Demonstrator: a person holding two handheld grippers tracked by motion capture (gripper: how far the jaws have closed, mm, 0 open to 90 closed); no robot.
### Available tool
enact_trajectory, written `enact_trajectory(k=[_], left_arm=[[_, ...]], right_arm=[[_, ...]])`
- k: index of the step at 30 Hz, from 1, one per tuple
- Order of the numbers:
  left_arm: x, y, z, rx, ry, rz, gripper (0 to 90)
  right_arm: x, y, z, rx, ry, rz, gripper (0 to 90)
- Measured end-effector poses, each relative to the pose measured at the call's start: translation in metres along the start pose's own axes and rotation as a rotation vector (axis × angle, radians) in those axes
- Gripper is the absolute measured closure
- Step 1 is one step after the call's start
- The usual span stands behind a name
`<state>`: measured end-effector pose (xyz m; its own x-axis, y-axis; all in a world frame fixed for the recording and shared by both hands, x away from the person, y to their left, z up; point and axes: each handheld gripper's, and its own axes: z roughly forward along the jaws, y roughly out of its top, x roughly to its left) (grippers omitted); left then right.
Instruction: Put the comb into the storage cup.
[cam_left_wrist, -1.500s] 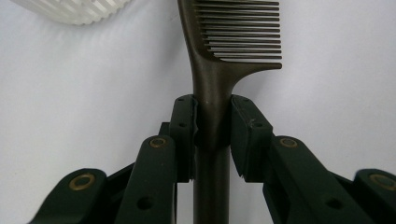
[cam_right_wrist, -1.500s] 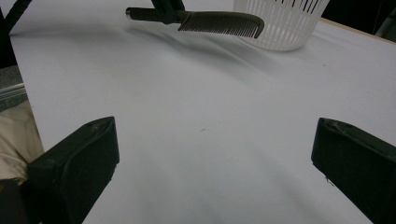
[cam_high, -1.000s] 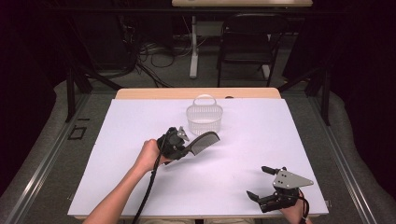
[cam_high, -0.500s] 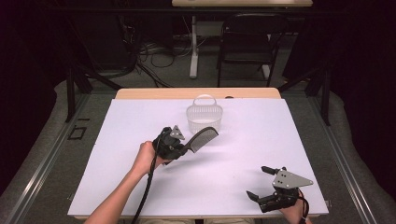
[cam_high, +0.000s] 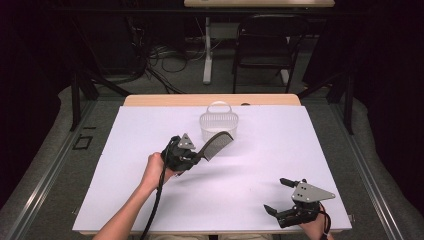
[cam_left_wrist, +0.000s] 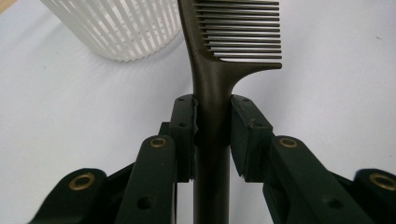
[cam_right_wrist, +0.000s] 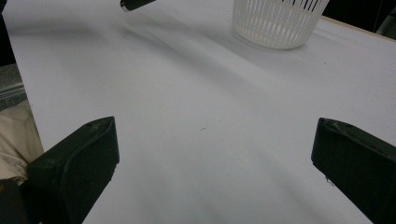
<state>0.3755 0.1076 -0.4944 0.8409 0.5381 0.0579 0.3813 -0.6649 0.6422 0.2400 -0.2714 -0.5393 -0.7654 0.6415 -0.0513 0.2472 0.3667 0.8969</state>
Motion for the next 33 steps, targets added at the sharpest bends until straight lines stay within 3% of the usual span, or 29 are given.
enact_trajectory(k=[16, 33], left_arm=[[0.007, -0.019, -0.005, -0.112, 0.029, -0.080, 72.1], [0.009, -0.027, -0.015, -0.184, 0.067, -0.129, 72.2]], right_arm=[[0.000, 0.000, 0.000, -0.001, -0.002, 0.004, 0.6], [0.001, 0.001, -0.002, -0.003, 0.003, -0.007, 0.6]])
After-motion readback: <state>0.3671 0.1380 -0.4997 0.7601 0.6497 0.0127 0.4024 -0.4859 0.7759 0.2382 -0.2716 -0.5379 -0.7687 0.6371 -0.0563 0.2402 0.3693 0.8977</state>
